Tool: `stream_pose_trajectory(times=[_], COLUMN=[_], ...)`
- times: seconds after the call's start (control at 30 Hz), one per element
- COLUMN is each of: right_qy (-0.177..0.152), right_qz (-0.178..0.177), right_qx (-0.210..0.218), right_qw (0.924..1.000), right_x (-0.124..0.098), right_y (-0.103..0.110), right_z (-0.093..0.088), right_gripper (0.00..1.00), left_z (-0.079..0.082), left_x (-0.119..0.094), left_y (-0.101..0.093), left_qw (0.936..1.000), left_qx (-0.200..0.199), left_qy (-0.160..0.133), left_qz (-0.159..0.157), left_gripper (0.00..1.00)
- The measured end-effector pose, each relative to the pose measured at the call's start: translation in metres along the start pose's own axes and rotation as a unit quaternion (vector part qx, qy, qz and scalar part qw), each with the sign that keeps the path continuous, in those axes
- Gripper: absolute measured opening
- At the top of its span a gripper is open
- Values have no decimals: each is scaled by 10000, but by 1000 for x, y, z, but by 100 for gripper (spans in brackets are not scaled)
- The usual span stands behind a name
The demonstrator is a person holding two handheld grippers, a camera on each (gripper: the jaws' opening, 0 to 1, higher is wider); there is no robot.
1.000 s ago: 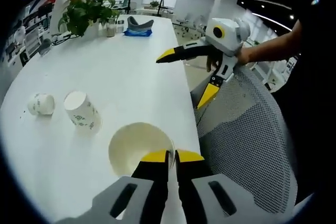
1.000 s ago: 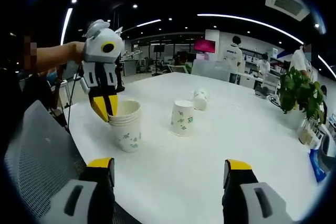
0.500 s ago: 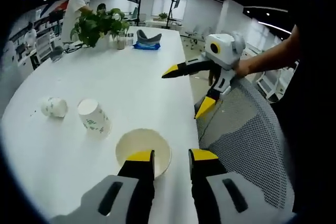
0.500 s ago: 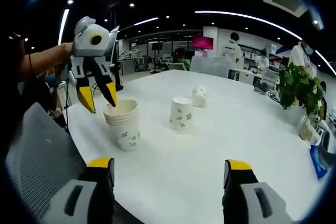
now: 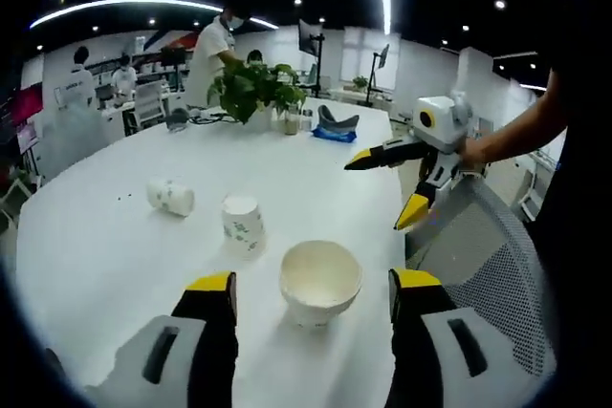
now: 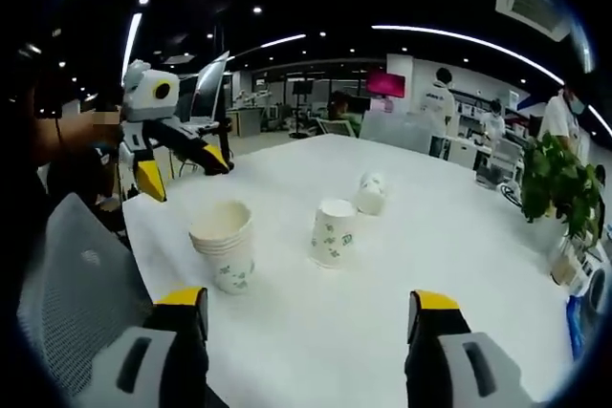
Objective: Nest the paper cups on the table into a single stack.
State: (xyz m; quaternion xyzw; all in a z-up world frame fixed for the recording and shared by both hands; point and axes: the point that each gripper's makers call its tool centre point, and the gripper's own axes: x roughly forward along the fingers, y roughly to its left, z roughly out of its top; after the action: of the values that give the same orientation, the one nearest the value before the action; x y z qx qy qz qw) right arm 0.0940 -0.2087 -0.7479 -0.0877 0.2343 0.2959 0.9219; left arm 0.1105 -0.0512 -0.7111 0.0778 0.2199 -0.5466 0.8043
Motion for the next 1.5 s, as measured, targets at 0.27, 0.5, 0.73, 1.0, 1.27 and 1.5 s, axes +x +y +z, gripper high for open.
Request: stream_pose_trajectory(times=[0.27,0.5,0.73,1.0,1.27,1.5], right_qy=[-119,-157,-147,-115,6,296], right_qz=[55,69,153,132,106,-3], right_qx=[7,-139,-131,-150,45,169], right_qw=[9999,9998,9997,9997,9999,9994], right_x=[35,68,92,112,129,149], right_y=[-11,-19,-19,-22,-24,-33], right_z=[24,32,40,51,53,46], right_gripper=[85,82,78,73,66,53], left_z=[1,-1,-10,-15,-13,-14], left_x=[-24,-34,-37,-36,-34,-36], left_y=[13,12,10,12,12,13], left_qw=[9977,9957,9948,9940,9925,9913], left_qx=[44,118,119,173,207,218], left_qy=[-401,-614,-587,-473,-513,-501], left_qz=[536,677,819,973,1092,1194], left_gripper=[78,86,90,90,87,81])
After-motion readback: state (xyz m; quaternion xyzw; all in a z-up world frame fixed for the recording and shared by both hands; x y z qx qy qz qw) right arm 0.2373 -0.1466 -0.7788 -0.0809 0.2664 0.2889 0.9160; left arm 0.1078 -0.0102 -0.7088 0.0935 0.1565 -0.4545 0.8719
